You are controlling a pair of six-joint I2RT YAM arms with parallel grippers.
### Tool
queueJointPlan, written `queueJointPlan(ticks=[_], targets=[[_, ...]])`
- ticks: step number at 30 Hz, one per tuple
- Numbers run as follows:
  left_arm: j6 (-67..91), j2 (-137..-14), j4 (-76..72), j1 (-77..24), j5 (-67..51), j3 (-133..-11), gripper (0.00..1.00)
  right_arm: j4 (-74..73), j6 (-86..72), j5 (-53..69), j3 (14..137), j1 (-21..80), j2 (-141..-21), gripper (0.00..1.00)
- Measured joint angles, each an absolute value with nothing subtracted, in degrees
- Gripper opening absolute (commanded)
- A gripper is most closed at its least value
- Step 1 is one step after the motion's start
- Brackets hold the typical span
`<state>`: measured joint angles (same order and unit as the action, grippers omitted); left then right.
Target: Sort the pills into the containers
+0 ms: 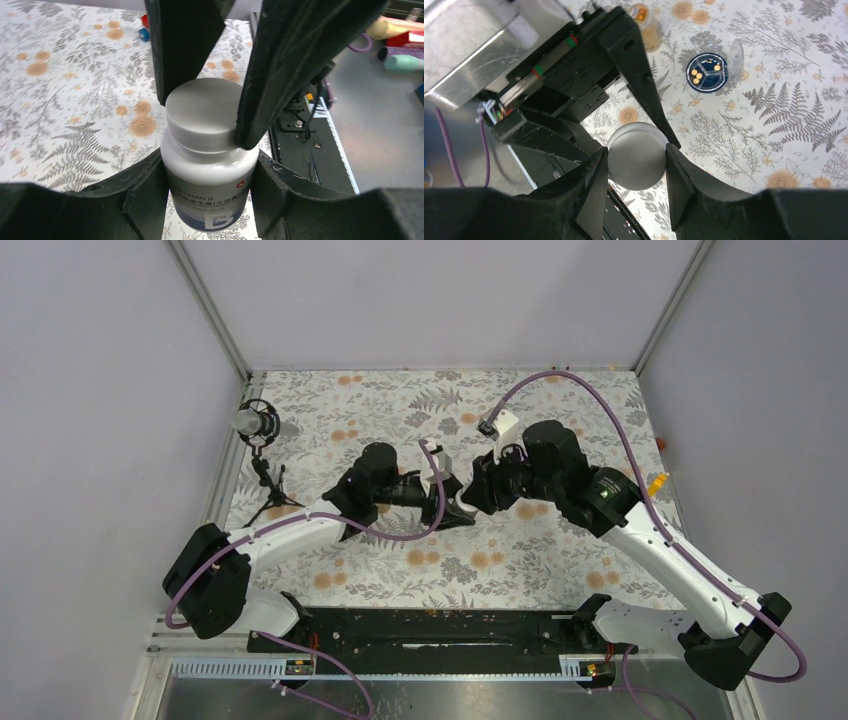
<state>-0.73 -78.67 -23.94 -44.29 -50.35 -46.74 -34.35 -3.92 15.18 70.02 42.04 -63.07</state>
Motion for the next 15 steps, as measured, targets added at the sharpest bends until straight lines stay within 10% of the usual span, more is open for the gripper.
queueJointPlan(ticks=[7,12,15], targets=[[2.1,-78.8,-24.2,-44.2,-39.3,-46.7,0.0,-27.6,-20.2,-1.4,67.2,44.3,-63.6,0.0],[5.4,-80.2,-26.3,-44.7,-32.1,-46.3,0.0,-20.1,-25.7,-9.3,61.8,45.5,-62.3,0.6],[6.4,-81.0,-28.8,-45.0,-30.1,-45.8,0.0,-19.8,-26.3,-11.2,61.7,45.5,-62.3,0.75]])
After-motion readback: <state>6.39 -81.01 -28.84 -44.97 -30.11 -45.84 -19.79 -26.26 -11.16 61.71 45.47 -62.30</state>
